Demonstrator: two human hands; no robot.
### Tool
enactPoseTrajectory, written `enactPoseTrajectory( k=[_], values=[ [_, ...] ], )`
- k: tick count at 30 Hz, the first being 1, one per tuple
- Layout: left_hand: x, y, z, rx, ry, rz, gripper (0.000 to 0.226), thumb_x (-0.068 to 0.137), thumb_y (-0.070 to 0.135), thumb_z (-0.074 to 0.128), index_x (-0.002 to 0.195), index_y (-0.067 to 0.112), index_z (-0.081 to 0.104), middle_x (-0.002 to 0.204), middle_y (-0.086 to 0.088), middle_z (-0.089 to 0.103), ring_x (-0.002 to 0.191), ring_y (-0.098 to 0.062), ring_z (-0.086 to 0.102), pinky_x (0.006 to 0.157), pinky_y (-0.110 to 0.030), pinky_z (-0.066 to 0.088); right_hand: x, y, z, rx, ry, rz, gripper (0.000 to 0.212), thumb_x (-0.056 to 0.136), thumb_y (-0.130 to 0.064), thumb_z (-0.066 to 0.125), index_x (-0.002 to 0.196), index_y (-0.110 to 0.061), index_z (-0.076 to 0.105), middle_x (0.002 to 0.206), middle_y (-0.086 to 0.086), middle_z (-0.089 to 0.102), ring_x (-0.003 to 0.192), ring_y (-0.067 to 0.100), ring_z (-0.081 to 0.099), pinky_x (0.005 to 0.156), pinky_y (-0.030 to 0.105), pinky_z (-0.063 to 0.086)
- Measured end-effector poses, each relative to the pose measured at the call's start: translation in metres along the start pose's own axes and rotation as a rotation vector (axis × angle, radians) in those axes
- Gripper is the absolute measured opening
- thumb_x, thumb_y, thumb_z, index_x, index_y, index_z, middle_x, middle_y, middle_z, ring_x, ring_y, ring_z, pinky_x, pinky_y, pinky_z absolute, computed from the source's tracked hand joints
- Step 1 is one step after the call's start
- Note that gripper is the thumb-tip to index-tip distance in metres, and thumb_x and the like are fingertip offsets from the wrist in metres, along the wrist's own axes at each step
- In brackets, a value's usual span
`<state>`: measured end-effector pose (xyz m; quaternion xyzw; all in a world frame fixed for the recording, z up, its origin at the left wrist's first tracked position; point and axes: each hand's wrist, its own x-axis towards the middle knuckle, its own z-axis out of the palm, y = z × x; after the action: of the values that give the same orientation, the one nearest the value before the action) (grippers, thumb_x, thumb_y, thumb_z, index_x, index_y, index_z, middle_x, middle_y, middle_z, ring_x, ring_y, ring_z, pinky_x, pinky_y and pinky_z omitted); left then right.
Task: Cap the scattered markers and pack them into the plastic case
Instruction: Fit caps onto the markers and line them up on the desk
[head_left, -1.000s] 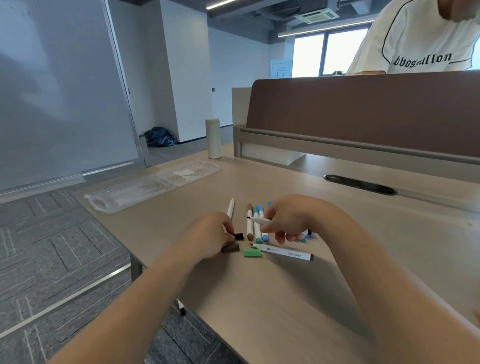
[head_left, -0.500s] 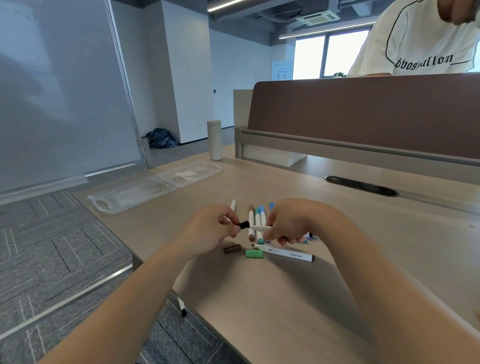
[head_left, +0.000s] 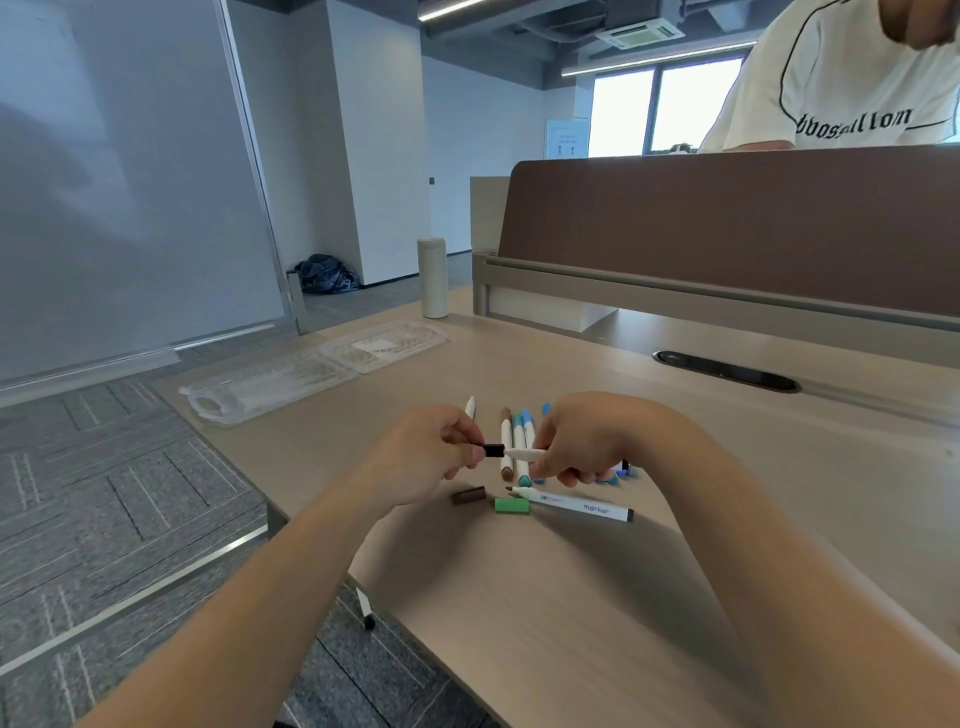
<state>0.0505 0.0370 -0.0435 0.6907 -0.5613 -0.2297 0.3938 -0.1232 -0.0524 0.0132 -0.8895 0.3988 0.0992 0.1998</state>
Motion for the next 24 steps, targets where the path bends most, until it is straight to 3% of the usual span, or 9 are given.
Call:
enactPoseTrajectory(
  k=[10,14,16,20,24],
  values=[
    [-0.007,0.014,0.011,-0.544,0.084,0.023,0.016,0.097,-0.002,0.050,0.084,0.002,0.058,0.061,-0.009,0.054,0.049,-0.012,0.038,0.044,-0.017,0.033,-0.010,0.003,-0.006,0.257,0.071,-0.241,0.021,0.097,-0.033,0.059,0.099,-0.018,0.074,0.063,-0.003,0.064,0.053,0.013,0.045,0.053,0.025,0.040],
    [-0.001,0.022,-0.003,-0.431,0.130,0.059,0.012,0.098,0.006,0.053,0.093,0.004,0.063,0.059,-0.001,0.057,0.052,-0.011,0.043,0.051,-0.023,0.035,-0.009,-0.001,-0.002,0.498,0.097,-0.255,0.023,0.097,-0.027,0.060,0.102,-0.007,0.070,0.066,0.003,0.061,0.051,0.012,0.044,0.049,0.024,0.037],
    [0.003,0.023,-0.007,-0.372,0.151,0.026,0.010,0.098,0.014,0.055,0.101,0.009,0.064,0.064,0.000,0.061,0.056,-0.013,0.046,0.055,-0.027,0.037,-0.009,-0.002,-0.001,0.579,0.136,-0.211,0.017,0.096,-0.021,0.060,0.102,-0.006,0.066,0.072,0.006,0.066,0.054,0.013,0.051,0.052,0.025,0.043],
    [0.002,0.011,-0.007,-0.177,0.170,-0.067,0.011,0.098,0.028,0.054,0.101,0.021,0.062,0.075,0.001,0.067,0.063,-0.014,0.051,0.062,-0.031,0.042,0.012,0.007,0.001,0.440,0.397,0.075,0.013,0.093,-0.017,0.062,0.088,-0.006,0.067,0.079,0.009,0.072,0.069,0.020,0.070,0.069,0.029,0.059],
    [-0.002,-0.008,-0.003,0.026,0.101,-0.101,0.010,0.094,0.031,0.059,0.091,0.023,0.064,0.083,0.004,0.064,0.076,-0.015,0.055,0.075,-0.035,0.046,0.035,0.010,0.016,0.234,0.514,0.289,0.022,0.090,-0.022,0.063,0.072,-0.011,0.057,0.067,0.004,0.054,0.057,0.017,0.050,0.051,0.027,0.039]
  ],
)
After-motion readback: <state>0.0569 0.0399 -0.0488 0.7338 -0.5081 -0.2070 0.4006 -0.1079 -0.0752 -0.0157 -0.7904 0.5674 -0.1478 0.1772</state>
